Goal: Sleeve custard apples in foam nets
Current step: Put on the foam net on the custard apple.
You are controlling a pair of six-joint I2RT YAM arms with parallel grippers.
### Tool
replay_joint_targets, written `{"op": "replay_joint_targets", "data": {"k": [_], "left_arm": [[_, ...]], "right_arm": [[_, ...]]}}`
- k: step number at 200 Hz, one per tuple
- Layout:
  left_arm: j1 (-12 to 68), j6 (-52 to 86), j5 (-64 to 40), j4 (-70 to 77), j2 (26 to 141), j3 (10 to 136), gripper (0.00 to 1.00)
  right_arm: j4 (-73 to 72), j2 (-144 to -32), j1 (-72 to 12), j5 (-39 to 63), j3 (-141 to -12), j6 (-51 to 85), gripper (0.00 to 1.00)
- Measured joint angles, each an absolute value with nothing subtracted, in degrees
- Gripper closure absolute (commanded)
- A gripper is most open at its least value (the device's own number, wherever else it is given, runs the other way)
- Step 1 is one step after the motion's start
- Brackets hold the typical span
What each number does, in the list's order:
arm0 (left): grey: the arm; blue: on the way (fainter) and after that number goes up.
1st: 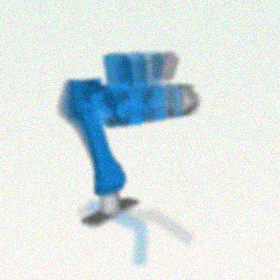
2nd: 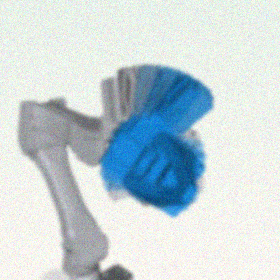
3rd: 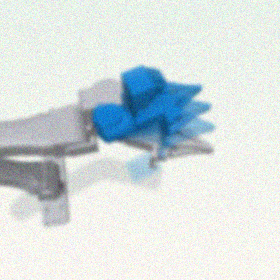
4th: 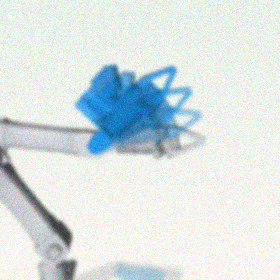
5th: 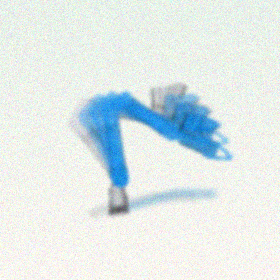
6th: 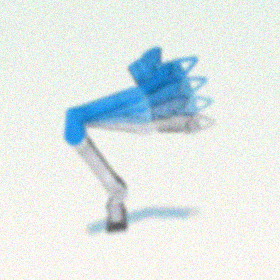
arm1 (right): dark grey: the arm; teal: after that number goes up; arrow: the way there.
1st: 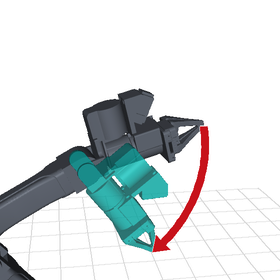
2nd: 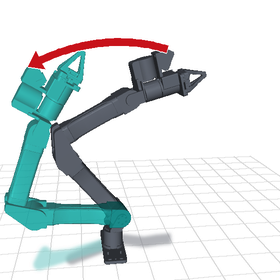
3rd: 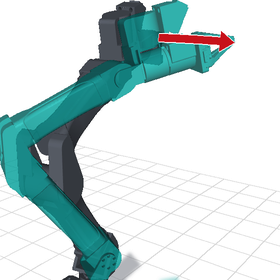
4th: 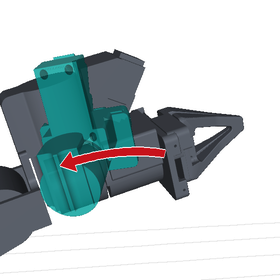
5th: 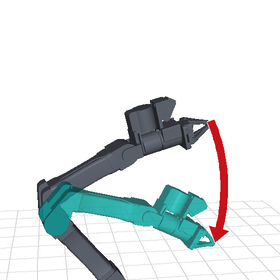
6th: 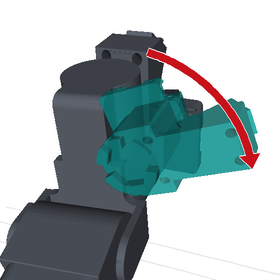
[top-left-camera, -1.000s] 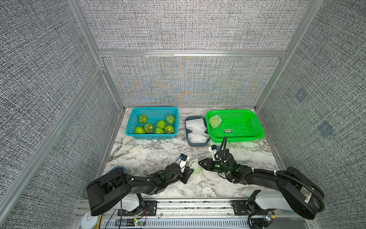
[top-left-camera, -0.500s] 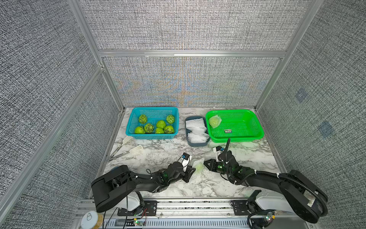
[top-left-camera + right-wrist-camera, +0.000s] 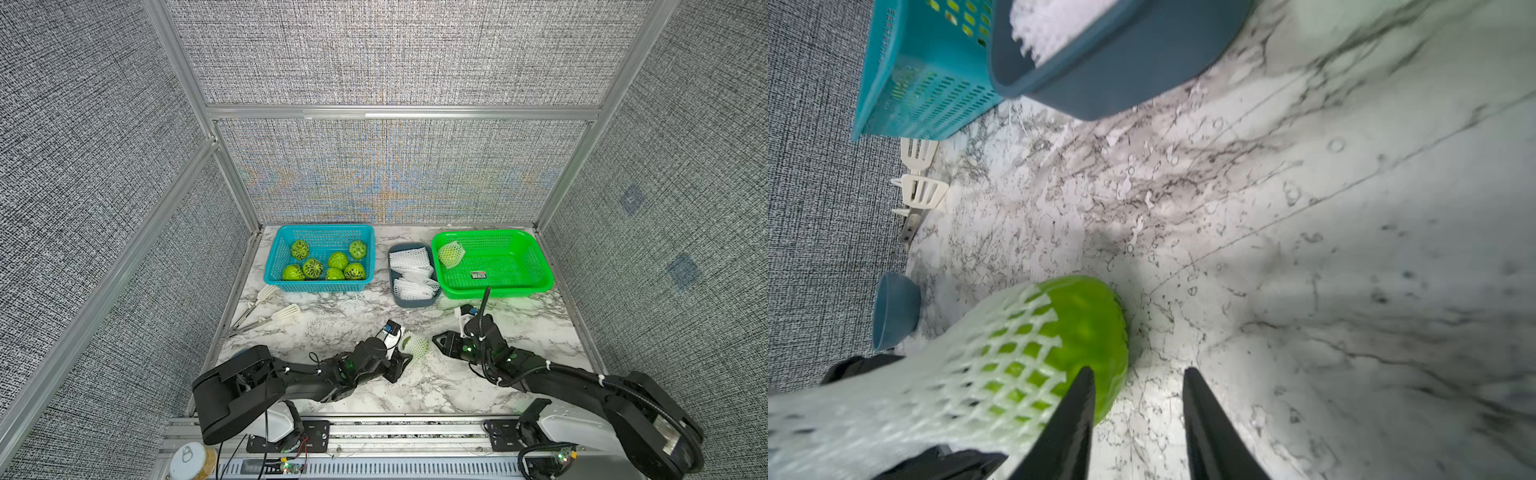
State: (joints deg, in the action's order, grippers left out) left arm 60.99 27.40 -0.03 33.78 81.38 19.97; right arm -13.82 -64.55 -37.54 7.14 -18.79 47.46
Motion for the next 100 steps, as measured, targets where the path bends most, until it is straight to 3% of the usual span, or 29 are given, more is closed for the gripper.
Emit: {"op": "replay_joint_targets", "data": {"k": [42,100], "left_arm": [[60.99,26.79,0.12,32.88,80.77,20.01,0.53],[60.99,26.04,0.21,32.8,81.52,21.17,0.52]], "right_arm": [[-7.79,-53.19,-37.41,3.29,-19.0,42.94,0.42],[-6.13,-48.03,-42.89,3.4,-19.59,28.73,0.36]]}}
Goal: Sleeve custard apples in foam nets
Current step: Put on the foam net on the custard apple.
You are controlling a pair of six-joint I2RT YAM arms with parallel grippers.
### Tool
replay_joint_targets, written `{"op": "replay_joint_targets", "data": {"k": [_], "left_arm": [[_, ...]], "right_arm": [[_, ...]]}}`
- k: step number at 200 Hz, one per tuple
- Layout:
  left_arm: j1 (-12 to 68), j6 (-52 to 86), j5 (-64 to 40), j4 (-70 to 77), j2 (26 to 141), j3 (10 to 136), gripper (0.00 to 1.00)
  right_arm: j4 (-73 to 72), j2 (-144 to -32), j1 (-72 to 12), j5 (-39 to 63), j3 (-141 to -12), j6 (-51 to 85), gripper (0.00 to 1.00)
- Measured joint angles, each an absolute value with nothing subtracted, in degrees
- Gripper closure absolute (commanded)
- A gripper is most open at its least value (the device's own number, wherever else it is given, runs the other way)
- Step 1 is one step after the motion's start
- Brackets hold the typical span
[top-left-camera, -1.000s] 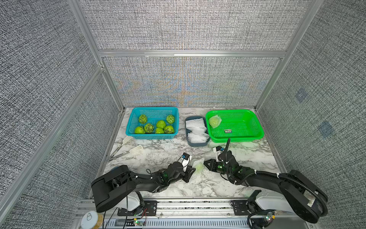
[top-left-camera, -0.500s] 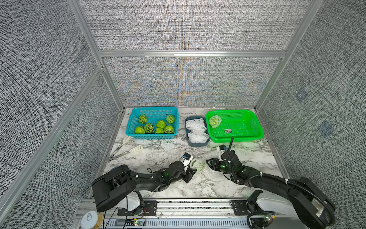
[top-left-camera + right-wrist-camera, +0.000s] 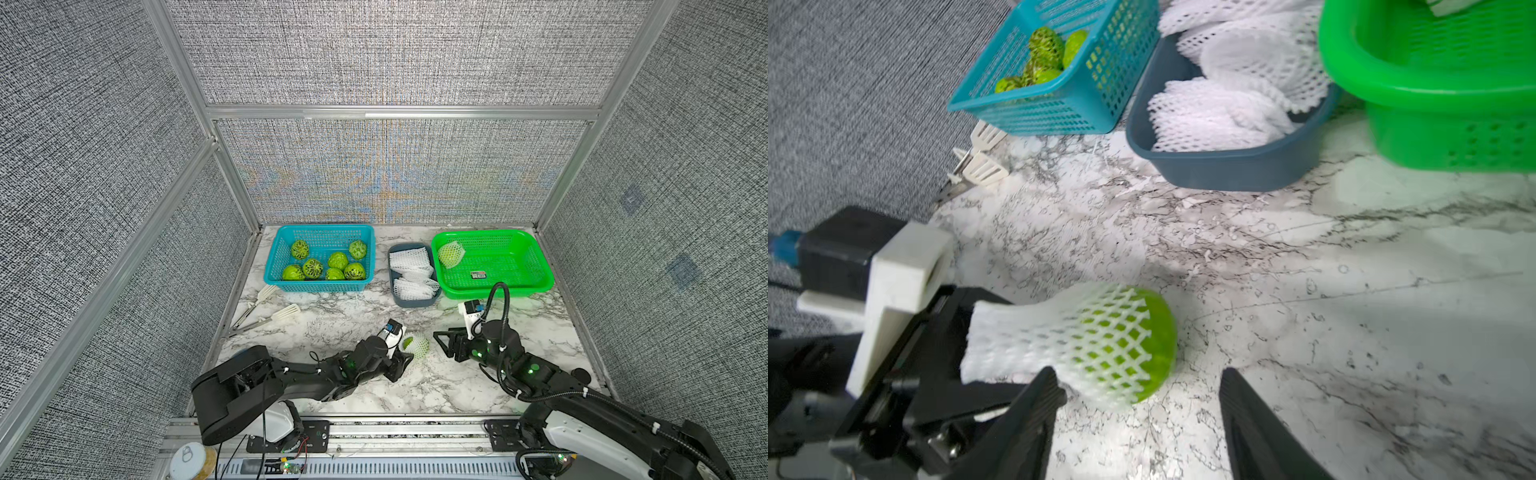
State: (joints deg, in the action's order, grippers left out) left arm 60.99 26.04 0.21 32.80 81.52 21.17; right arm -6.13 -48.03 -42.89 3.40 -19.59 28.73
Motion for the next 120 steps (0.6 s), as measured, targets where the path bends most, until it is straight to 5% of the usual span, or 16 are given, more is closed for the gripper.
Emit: {"op": "replay_joint_targets", "data": {"k": [71,120], "left_arm": [[60.99,24.56,0.23,32.42,83.57,22.72,0.53],[60.99,24.01,0.23,31.64,83.7,23.51,0.53]], "right_arm": [[-9.61,-52.62,-44.6,-8.82,-19.94,29.12,0.37],[-12.86,-65.34,-41.76,-1.3,-24.25,39.81,0.36]]}}
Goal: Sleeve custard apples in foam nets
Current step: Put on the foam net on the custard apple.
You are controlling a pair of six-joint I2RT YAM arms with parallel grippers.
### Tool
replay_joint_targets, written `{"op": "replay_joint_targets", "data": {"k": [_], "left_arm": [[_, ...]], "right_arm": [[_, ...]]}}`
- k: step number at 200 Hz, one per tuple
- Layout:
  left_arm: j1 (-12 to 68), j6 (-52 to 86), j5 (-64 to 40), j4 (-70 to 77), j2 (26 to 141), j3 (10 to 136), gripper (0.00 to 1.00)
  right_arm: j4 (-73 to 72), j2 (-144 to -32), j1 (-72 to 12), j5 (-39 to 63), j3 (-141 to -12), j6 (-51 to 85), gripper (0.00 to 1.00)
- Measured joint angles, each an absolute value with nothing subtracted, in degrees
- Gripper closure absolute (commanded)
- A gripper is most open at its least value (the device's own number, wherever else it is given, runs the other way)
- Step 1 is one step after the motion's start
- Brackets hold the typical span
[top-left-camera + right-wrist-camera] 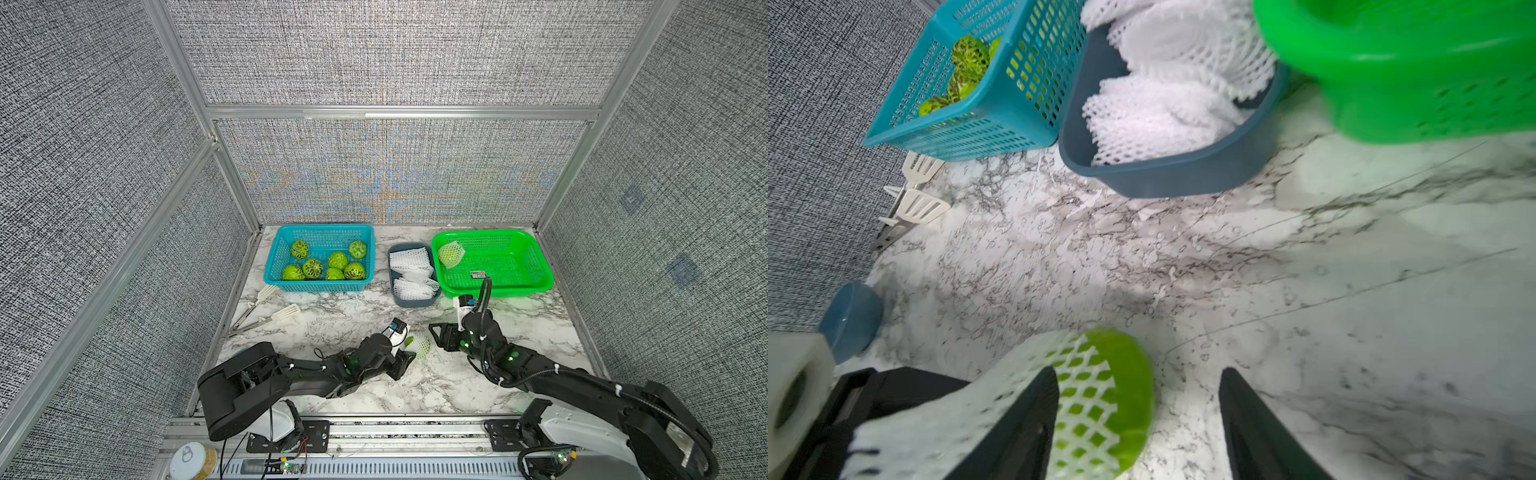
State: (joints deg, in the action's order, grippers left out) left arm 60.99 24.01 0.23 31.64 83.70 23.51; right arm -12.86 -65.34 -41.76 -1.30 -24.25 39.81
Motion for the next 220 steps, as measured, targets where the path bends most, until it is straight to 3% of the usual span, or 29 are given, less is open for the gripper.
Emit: {"op": "replay_joint_targets", "data": {"k": [61,139,180,220], "left_arm": [[60.99,24.01,0.49,31.57,84.71,24.43,0.54],[60.99,24.01,1.13,30.39,86.15,26.15,0.54],[60.99,24.03,1.1,29.82,86.21,26.35,0.54],[60.99,24.03,1.13,29.47,86.21,26.35,0.54]], "right_arm": [[-19.29,-75.57,-41.3,9.13,-25.98,45.15,0.4],[-26.11,-76.07,-41.21,8.91,-21.98,49.19,0.62],[-27.55,-76.07,-41.19,8.1,-21.65,50.19,0.78],[-29.1,-77.19,-40.75,7.99,-21.34,51.0,0.81]]}}
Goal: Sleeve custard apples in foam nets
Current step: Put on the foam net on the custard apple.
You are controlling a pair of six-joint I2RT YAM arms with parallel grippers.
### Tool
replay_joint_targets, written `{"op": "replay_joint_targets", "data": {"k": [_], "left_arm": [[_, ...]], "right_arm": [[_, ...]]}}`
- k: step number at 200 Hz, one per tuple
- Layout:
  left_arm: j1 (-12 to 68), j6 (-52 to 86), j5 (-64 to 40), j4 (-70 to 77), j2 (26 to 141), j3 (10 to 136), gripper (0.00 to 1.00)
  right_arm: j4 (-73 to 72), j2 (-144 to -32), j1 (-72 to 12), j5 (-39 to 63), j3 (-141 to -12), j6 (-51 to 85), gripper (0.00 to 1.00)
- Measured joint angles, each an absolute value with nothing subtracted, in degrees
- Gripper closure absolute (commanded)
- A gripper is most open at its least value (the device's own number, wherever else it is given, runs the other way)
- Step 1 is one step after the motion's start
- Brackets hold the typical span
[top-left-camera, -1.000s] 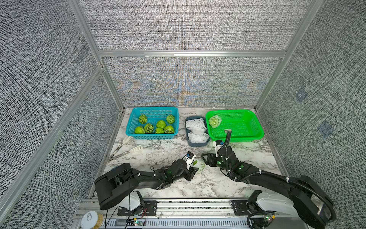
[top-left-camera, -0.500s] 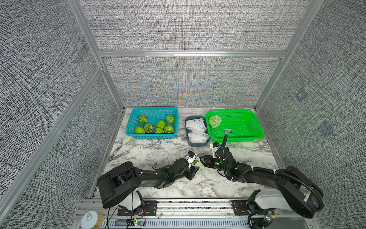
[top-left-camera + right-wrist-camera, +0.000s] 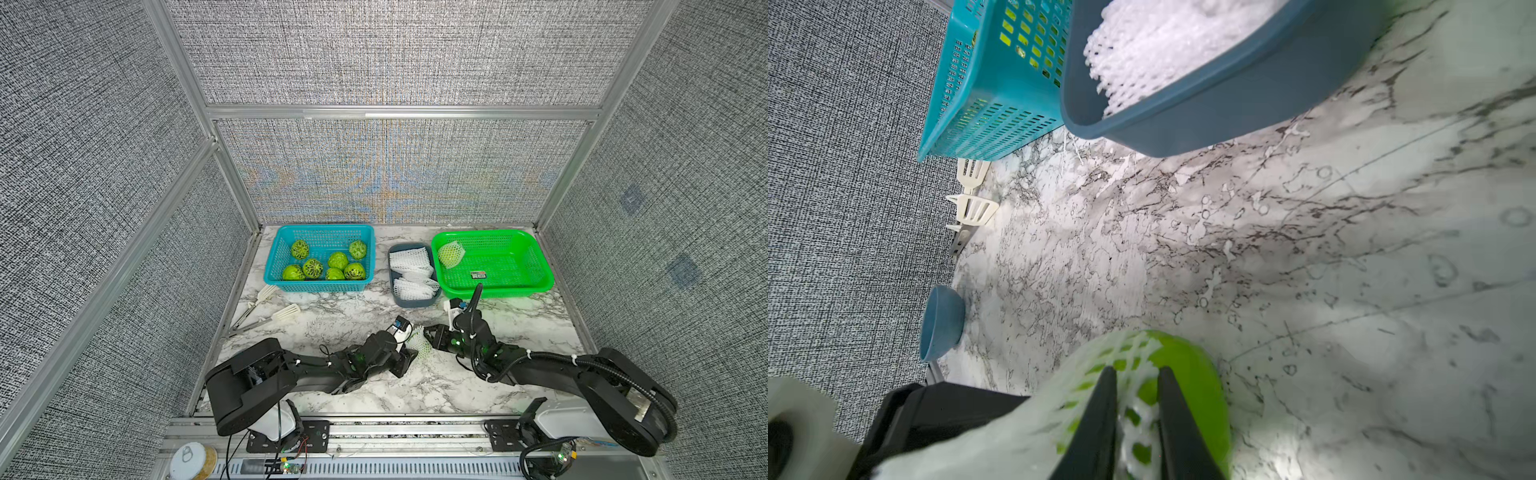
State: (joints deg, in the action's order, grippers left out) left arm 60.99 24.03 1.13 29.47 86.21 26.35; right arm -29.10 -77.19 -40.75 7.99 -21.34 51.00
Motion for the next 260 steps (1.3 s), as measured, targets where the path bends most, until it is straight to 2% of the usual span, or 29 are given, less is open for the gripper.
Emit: {"op": "replay_joint_targets", "data": {"k": [161,260], "left_arm": [[60.99,23.88,0.25,29.67,88.03,27.42,0.54],[60.99,26.2,-0.08,28.69,89.45,26.72,0.55]], "right_arm": [[-31.62,-82.17,-39.75,1.78,-18.2,52.07,0.8],[-35.77,-85.45,-40.53,2.35,-17.02,52.27,0.8]]}}
